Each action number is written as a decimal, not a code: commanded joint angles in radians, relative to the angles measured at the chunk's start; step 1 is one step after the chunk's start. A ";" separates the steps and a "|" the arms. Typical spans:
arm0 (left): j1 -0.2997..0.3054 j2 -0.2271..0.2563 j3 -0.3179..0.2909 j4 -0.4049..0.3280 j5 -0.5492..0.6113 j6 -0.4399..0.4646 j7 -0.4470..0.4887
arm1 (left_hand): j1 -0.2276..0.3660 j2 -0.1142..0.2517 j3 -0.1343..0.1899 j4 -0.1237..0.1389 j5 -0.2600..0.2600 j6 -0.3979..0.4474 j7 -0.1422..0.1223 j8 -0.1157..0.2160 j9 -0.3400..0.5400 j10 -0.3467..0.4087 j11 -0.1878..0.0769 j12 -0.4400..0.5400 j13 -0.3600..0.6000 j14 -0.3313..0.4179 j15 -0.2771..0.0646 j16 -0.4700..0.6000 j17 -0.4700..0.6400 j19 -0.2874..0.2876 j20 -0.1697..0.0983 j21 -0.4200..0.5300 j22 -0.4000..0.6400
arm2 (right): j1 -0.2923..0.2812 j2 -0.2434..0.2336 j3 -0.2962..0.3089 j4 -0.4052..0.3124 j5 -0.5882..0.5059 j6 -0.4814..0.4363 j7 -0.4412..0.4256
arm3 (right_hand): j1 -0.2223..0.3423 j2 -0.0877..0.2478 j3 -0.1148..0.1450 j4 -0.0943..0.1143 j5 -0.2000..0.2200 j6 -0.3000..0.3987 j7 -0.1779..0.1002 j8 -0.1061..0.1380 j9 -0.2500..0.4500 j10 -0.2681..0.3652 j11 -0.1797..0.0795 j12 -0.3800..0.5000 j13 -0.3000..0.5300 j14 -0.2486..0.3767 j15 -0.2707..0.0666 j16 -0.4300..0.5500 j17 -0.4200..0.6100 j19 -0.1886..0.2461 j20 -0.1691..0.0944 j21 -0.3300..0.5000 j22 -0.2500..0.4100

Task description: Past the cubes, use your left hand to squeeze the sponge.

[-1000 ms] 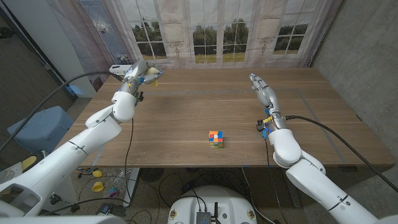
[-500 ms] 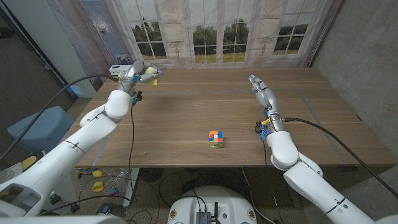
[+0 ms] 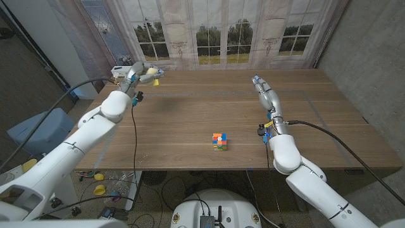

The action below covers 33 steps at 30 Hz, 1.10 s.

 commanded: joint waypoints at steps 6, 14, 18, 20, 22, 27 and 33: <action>-0.010 -0.011 -0.016 0.041 -0.208 -0.022 -0.105 | -0.003 0.011 0.015 0.000 -0.005 -0.008 0.000 0.005 0.166 -0.004 0.000 -0.007 0.133 0.058 -0.065 -0.011 0.001 -0.010 -0.085 0.010 0.002 | -0.013 0.008 -0.004 -0.017 -0.030 -0.007 -0.018 | 0.005 -0.002 0.006 -0.002 -0.003 0.011 -0.002 -0.002 0.005 0.004 -0.004 -0.002 0.002 0.008 0.003 -0.003 0.003 0.009 -0.003 -0.003 0.003; -0.010 -0.004 -0.021 0.051 -0.284 -0.012 -0.151 | -0.004 0.011 0.021 0.000 -0.006 -0.014 -0.003 0.004 0.170 -0.006 -0.003 -0.011 0.137 0.056 -0.066 -0.019 -0.002 -0.014 -0.084 0.012 0.002 | -0.019 0.011 -0.008 -0.025 -0.046 -0.005 -0.024 | 0.005 -0.004 0.006 -0.002 -0.004 0.012 -0.002 -0.003 0.005 0.006 -0.002 -0.002 0.002 0.008 0.004 -0.004 0.003 0.009 -0.003 -0.003 0.003; -0.012 -0.002 -0.023 0.056 -0.305 -0.016 -0.162 | -0.005 0.011 0.024 0.000 -0.007 -0.015 -0.002 0.003 0.171 -0.008 -0.002 -0.013 0.139 0.057 -0.066 -0.021 -0.002 -0.016 -0.084 0.013 0.002 | -0.027 0.015 -0.010 -0.030 -0.055 -0.003 -0.031 | 0.004 -0.005 0.005 -0.002 -0.004 0.012 -0.002 -0.003 0.005 0.005 -0.003 -0.002 0.002 0.009 0.004 -0.004 0.003 0.010 -0.002 -0.004 0.003; -0.014 0.000 -0.022 0.059 -0.314 -0.018 -0.170 | -0.005 0.011 0.026 0.000 -0.008 -0.015 0.001 0.003 0.171 -0.008 -0.002 -0.013 0.140 0.058 -0.066 -0.021 -0.001 -0.017 -0.083 0.013 0.002 | -0.032 0.016 -0.010 -0.035 -0.062 -0.003 -0.037 | 0.004 -0.006 0.005 -0.002 -0.004 0.012 -0.002 -0.003 0.005 0.006 -0.004 -0.002 0.002 0.009 0.004 -0.004 0.003 0.009 -0.002 -0.004 0.003; -0.016 0.003 -0.021 0.060 -0.317 -0.019 -0.174 | -0.006 0.011 0.028 0.000 -0.008 -0.015 -0.001 0.003 0.171 -0.006 -0.003 -0.014 0.141 0.058 -0.066 -0.022 0.000 -0.017 -0.083 0.014 0.002 | -0.037 0.018 -0.011 -0.039 -0.069 -0.002 -0.041 | 0.004 -0.006 0.005 -0.003 -0.004 0.013 -0.001 -0.003 0.005 0.006 -0.003 -0.003 0.002 0.009 0.004 -0.004 0.003 0.010 -0.002 -0.004 0.003; -0.019 0.006 -0.020 0.064 -0.336 -0.022 -0.188 | -0.006 0.010 0.031 -0.001 -0.008 -0.015 -0.001 0.002 0.171 -0.005 -0.001 -0.015 0.142 0.058 -0.066 -0.025 0.000 -0.019 -0.083 0.016 0.002 | -0.054 0.023 -0.014 -0.054 -0.087 -0.004 -0.055 | 0.004 -0.006 0.005 -0.003 -0.004 0.013 -0.002 -0.003 0.005 0.005 -0.004 -0.003 0.002 0.009 0.004 -0.004 0.003 0.010 -0.002 -0.004 0.003; -0.020 0.004 -0.025 0.069 -0.376 -0.012 -0.206 | -0.007 0.010 0.037 -0.001 -0.009 -0.016 -0.001 0.002 0.174 -0.007 -0.001 -0.019 0.145 0.059 -0.066 -0.028 0.002 -0.020 -0.083 0.018 0.002 | -0.078 0.024 -0.014 -0.088 -0.111 -0.028 -0.069 | 0.004 -0.007 0.005 -0.004 -0.004 0.013 -0.002 -0.003 0.005 0.006 -0.004 -0.003 0.002 0.009 0.004 -0.004 0.003 0.011 -0.002 -0.004 0.003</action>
